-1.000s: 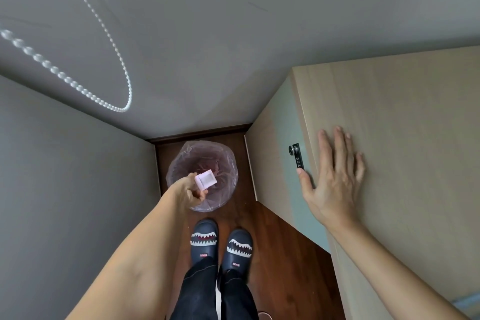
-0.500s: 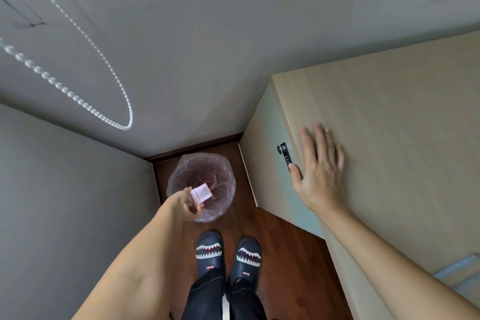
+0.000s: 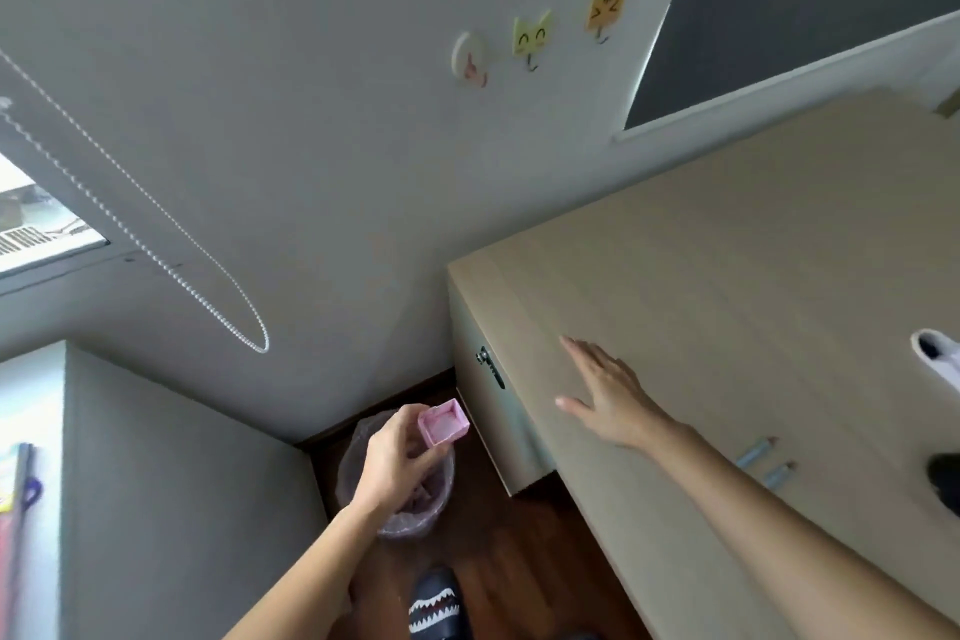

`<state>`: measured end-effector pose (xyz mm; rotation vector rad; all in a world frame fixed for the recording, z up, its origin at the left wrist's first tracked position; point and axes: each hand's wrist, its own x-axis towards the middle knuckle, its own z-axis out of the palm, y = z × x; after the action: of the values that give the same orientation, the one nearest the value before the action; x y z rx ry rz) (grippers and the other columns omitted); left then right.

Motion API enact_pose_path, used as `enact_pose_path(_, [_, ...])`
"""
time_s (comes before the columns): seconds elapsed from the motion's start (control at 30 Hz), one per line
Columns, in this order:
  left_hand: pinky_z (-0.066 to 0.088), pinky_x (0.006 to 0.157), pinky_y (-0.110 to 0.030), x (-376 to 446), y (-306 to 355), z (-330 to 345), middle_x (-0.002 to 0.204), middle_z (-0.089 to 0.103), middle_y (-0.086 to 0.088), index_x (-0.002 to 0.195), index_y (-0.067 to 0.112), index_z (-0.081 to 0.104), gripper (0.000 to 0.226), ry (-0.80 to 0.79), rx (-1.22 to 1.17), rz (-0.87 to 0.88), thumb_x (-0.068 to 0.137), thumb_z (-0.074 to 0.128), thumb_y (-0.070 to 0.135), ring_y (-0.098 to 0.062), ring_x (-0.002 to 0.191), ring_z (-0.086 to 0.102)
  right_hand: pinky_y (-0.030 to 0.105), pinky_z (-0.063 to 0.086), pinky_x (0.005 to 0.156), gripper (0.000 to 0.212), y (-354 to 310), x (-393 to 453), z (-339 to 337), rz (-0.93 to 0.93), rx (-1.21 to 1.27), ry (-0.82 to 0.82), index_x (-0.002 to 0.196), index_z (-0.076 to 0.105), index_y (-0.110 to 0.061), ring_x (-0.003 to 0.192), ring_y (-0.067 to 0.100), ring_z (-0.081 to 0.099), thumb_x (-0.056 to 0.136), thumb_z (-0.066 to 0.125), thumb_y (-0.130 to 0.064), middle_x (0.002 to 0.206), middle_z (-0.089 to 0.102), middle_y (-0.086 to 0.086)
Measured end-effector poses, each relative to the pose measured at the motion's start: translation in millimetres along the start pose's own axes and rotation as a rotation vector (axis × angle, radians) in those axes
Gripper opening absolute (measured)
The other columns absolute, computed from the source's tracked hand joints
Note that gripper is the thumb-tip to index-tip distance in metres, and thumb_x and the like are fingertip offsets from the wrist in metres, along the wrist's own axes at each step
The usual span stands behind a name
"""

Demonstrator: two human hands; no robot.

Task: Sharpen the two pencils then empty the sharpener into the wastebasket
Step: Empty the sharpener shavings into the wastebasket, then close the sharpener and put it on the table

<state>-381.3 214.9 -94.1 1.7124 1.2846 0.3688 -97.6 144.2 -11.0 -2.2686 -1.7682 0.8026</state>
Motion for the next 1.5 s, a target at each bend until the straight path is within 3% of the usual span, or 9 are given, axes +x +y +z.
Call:
enact_pose_path(0.13, [0.055, 0.075, -0.017, -18, 69, 31, 0.09, 0.07, 0.016, 0.104, 0.038, 0.055, 0.051, -0.036, 0.087, 0.228, 0.069, 0.083, 0.015, 0.004, 0.083, 0.067, 0.028, 0.034, 0.108, 0.053, 62, -101, -50, 0.069, 0.033, 0.088, 0.137, 0.042, -0.015, 0.13, 0.019, 0.046, 0.089, 0.06, -0.029, 0.142, 0.05, 0.006])
enact_pose_path(0.23, [0.054, 0.079, -0.015, -25, 119, 73, 0.096, 0.069, 0.016, 0.107, 0.032, 0.055, 0.051, -0.116, 0.112, 0.386, 0.069, 0.083, 0.014, 0.0, 0.086, 0.066, 0.025, 0.038, 0.101, 0.045, 116, -181, -77, 0.233, 0.053, 0.145, 0.129, 0.052, -0.015, 0.12, 0.02, 0.055, 0.088, 0.064, -0.028, 0.132, 0.059, 0.007])
enact_pose_path(0.33, [0.05, 0.078, -0.005, -34, 164, 127, 0.099, 0.065, 0.025, 0.108, 0.031, 0.054, 0.049, -0.238, 0.129, 0.508, 0.069, 0.081, 0.016, 0.004, 0.088, 0.062, 0.028, 0.035, 0.106, 0.058, 163, -255, -83, 0.463, 0.096, 0.142, 0.132, 0.048, -0.016, 0.127, 0.022, 0.048, 0.082, 0.07, -0.034, 0.137, 0.053, 0.008])
enact_pose_path(0.43, [0.049, 0.067, -0.016, -46, 198, 185, 0.098, 0.066, 0.013, 0.107, 0.021, 0.058, 0.047, -0.371, 0.187, 0.605, 0.067, 0.081, 0.013, -0.006, 0.09, 0.061, 0.034, 0.038, 0.104, 0.079, 193, -307, -63, 0.638, 0.146, 0.061, 0.132, 0.045, -0.011, 0.127, 0.027, 0.044, 0.067, 0.078, -0.04, 0.136, 0.048, 0.011])
enact_pose_path(0.53, [0.045, 0.07, -0.021, -56, 222, 240, 0.096, 0.069, 0.003, 0.105, 0.014, 0.061, 0.043, -0.538, 0.254, 0.623, 0.066, 0.08, 0.012, -0.016, 0.09, 0.064, 0.033, 0.047, 0.079, 0.065, 203, -330, -35, 0.72, 0.204, 0.061, 0.11, 0.049, -0.018, 0.102, 0.023, 0.05, 0.054, 0.078, -0.039, 0.11, 0.051, 0.004])
enact_pose_path(0.73, [0.052, 0.08, -0.028, -61, 244, 319, 0.105, 0.069, -0.005, 0.11, 0.013, 0.062, 0.044, -0.81, 0.455, 0.626, 0.069, 0.078, 0.013, -0.02, 0.098, 0.064, 0.027, 0.032, 0.052, 0.028, 210, -328, -6, 0.812, 0.242, 0.198, 0.073, 0.047, -0.013, 0.071, 0.022, 0.046, 0.062, 0.071, -0.019, 0.07, 0.049, -0.002])
enact_pose_path(1.0, [0.054, 0.077, -0.03, -57, 247, 367, 0.102, 0.07, -0.006, 0.111, 0.017, 0.066, 0.048, -1.017, 0.458, 0.666, 0.066, 0.078, 0.006, -0.023, 0.093, 0.064, 0.024, 0.028, 0.051, 0.029, 209, -322, -10, 0.851, 0.188, 0.131, 0.074, 0.042, -0.019, 0.073, 0.021, 0.04, 0.066, 0.069, -0.01, 0.078, 0.046, 0.002])
enact_pose_path(1.23, [0.045, 0.069, -0.021, -63, 235, 370, 0.088, 0.07, -0.007, 0.101, 0.012, 0.068, 0.042, -0.996, 0.311, 0.672, 0.061, 0.081, 0.006, -0.012, 0.073, 0.054, 0.027, 0.031, 0.057, 0.025, 208, -320, -12, 0.878, 0.222, 0.123, 0.07, 0.047, -0.017, 0.066, 0.023, 0.044, 0.06, 0.069, -0.009, 0.073, 0.05, 0.005])
enact_pose_path(1.5, [0.053, 0.077, -0.03, -79, 240, 381, 0.093, 0.072, -0.007, 0.105, 0.009, 0.065, 0.044, -1.074, 0.284, 0.669, 0.064, 0.079, 0.006, -0.021, 0.082, 0.065, 0.027, 0.03, 0.063, 0.025, 208, -323, -12, 0.828, 0.209, 0.15, 0.094, 0.061, -0.007, 0.082, 0.028, 0.054, 0.071, 0.068, -0.015, 0.096, 0.064, 0.015])
